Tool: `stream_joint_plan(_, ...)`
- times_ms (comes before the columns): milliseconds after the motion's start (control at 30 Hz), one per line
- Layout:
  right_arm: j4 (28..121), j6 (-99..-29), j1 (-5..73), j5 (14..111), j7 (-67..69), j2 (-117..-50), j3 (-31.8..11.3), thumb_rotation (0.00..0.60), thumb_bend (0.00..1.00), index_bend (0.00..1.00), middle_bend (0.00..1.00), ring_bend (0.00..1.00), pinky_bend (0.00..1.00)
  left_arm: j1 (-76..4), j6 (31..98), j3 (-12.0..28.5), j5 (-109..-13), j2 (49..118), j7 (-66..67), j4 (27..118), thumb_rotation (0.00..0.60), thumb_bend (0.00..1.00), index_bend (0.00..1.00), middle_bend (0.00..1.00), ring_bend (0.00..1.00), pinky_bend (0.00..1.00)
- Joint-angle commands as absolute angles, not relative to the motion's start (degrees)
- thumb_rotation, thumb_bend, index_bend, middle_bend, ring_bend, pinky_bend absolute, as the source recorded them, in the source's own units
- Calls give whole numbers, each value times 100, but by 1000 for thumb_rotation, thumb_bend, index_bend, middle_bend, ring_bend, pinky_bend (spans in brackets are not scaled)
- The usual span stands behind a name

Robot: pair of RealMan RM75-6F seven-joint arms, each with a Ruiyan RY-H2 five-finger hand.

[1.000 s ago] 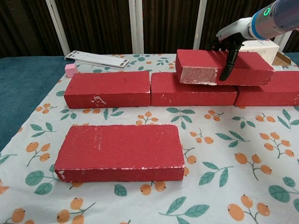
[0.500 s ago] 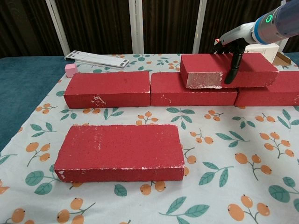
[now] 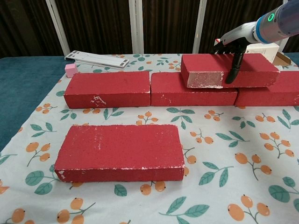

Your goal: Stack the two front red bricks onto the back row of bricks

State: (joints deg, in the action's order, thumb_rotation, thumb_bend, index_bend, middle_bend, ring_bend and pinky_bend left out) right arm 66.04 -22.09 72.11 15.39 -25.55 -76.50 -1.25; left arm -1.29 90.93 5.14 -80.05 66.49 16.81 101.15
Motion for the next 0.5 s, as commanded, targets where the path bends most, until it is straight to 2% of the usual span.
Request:
stream_joint_plan(33, 6597, -2214, 7234, 1579, -2486, -7656, -72, 600, 68, 369, 345, 159, 0, -128, 9098, 512, -8013, 6648, 1687, 10116, 600, 0, 115, 32, 0, 145)
stream_joint_plan(500, 6494, -2222, 7287, 1718, -2137, -7747, 93, 600, 68, 367, 344, 158, 0, -126, 9134, 540, -7970, 6695, 1792, 10103, 600, 0, 115, 32, 0, 145)
